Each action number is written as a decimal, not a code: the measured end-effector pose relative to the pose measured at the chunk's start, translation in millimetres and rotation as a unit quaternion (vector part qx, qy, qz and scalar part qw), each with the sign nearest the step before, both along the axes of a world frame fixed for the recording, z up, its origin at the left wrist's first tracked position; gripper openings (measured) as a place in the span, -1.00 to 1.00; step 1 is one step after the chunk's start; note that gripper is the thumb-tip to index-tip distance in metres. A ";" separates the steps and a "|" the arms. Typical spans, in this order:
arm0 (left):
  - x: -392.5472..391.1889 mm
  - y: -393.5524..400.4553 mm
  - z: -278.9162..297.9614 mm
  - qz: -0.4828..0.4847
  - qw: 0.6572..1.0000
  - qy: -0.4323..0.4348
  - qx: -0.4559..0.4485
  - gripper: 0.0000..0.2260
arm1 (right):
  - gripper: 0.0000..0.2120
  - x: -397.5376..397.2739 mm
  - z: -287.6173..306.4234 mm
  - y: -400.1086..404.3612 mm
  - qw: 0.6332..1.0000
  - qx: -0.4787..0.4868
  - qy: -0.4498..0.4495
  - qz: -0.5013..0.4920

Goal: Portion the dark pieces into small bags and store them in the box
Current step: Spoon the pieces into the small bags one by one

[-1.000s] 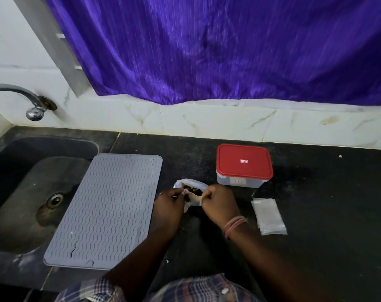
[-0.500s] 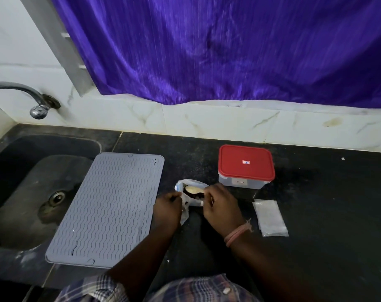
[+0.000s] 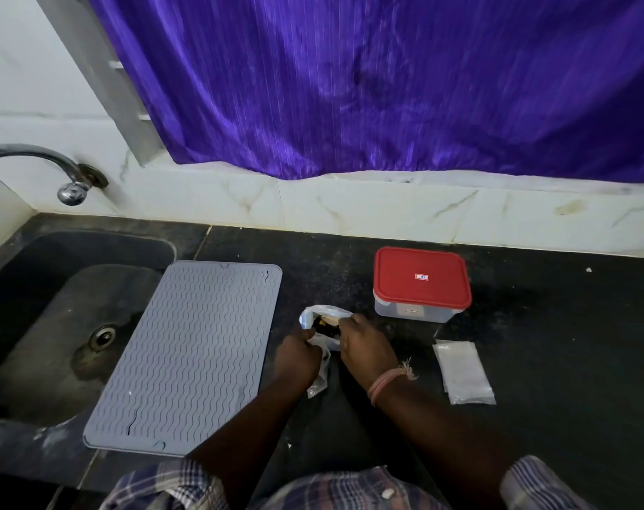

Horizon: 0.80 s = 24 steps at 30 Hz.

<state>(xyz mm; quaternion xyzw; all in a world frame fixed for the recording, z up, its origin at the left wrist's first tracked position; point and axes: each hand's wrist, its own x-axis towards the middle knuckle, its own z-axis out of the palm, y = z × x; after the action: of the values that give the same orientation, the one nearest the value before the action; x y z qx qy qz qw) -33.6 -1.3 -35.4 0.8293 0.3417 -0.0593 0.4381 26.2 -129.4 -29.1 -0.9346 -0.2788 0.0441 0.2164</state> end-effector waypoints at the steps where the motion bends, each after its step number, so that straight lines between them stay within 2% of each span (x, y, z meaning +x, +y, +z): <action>1: 0.6 0.8 -0.7 0.002 1.000 0.001 -0.002 -0.57 | -0.82 0.9 0.0 2.8 1.000 0.003 0.008 -0.006; 9: 5.3 6.4 -2.2 0.001 1.000 0.017 -0.004 -0.60 | -0.82 7.0 9.5 16.2 0.989 0.049 0.087 -0.108; 13: 10.5 5.6 -4.1 0.001 1.000 0.024 -0.008 -0.60 | -0.84 7.0 12.7 13.4 0.981 0.062 0.130 -0.127; 18: 15.0 6.6 -5.7 -0.003 0.999 0.044 -0.016 -0.63 | -0.81 17.3 0.2 7.6 0.926 0.157 0.250 -0.234; 20: 15.3 6.6 -7.3 -0.015 0.999 0.032 -0.017 -0.64 | -0.81 19.5 -13.9 6.4 0.911 0.170 0.273 -0.259; 24: 16.1 4.9 -4.7 -0.004 0.999 0.037 -0.013 -0.58 | -0.83 13.5 -0.4 6.7 0.861 0.218 0.314 -0.334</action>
<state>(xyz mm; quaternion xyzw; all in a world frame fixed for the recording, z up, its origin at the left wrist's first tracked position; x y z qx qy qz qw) -17.5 3.6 -40.1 0.8220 0.3537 -0.0958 0.4358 39.7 -122.7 -29.6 -0.8372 0.1309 0.1986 0.4925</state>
